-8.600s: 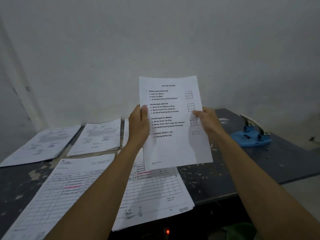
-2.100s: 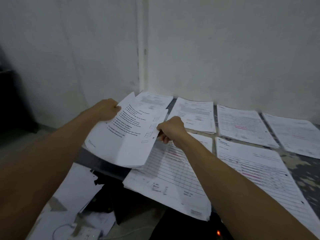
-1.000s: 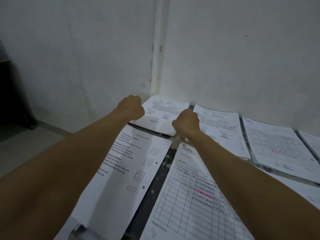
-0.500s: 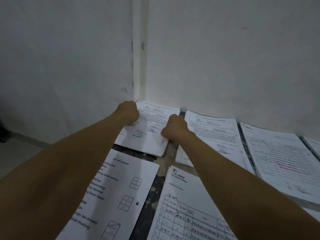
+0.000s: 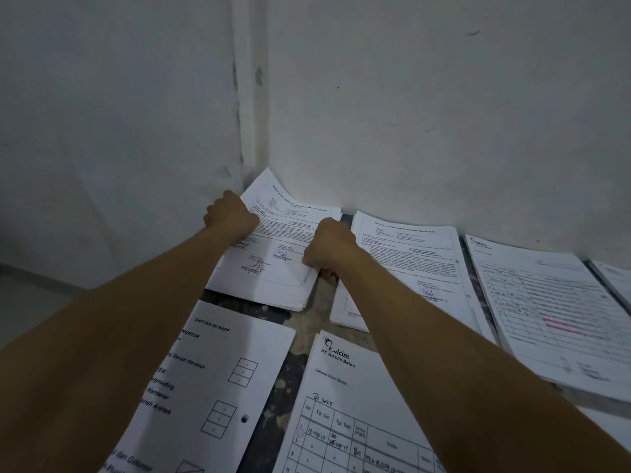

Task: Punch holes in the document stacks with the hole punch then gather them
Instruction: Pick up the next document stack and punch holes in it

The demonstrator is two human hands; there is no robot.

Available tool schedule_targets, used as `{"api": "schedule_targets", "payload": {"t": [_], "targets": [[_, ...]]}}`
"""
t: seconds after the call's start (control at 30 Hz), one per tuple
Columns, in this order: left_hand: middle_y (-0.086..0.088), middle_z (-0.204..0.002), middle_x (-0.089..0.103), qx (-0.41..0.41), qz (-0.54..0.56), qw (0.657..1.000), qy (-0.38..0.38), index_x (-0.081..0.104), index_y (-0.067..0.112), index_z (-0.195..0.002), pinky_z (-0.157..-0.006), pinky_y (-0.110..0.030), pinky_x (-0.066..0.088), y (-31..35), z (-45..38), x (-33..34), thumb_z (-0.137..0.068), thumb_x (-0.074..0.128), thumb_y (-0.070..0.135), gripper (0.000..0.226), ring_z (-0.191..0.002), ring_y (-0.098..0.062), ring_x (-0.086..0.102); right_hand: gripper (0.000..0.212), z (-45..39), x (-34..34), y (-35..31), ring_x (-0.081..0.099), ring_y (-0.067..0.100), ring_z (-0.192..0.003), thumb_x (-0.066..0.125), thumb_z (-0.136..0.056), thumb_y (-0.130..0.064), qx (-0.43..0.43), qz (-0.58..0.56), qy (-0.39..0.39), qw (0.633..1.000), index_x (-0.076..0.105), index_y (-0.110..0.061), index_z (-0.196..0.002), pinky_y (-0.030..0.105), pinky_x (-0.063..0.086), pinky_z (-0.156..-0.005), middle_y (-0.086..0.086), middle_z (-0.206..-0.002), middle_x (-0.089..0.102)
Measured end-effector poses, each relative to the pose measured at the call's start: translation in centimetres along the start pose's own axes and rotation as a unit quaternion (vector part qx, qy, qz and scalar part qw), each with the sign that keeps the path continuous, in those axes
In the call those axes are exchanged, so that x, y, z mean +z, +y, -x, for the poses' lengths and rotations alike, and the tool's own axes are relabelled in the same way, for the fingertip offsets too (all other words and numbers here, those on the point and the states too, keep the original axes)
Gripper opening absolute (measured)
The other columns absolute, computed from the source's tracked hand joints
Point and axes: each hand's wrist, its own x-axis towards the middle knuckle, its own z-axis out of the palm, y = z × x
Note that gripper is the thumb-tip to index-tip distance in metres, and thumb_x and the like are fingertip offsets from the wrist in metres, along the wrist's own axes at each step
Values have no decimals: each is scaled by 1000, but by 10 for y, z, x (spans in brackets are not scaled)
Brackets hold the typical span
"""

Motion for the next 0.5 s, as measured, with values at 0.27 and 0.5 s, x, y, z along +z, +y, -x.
{"api": "schedule_targets", "payload": {"t": [0.27,0.5], "targets": [[-18,-114,64,42,146,984,95,57,1,-113,-71,-34,46,-7,5,5,-100,50,30,33,-96,-34,62,39,3,1,1,38,7,-51,65,-85,-7,-2,-5,1,1000,36,-15,-60,10,18,-23,-3,-61,40],[-17,-98,69,69,173,974,129,65,4,-92,-68,-35,52,-9,13,-9,-102,47,29,32,-77,-29,62,35,10,3,-1,38,6,-56,63,-90,-8,9,-9,0,1000,39,-15,-65,18,27,-39,-4,-69,41]]}}
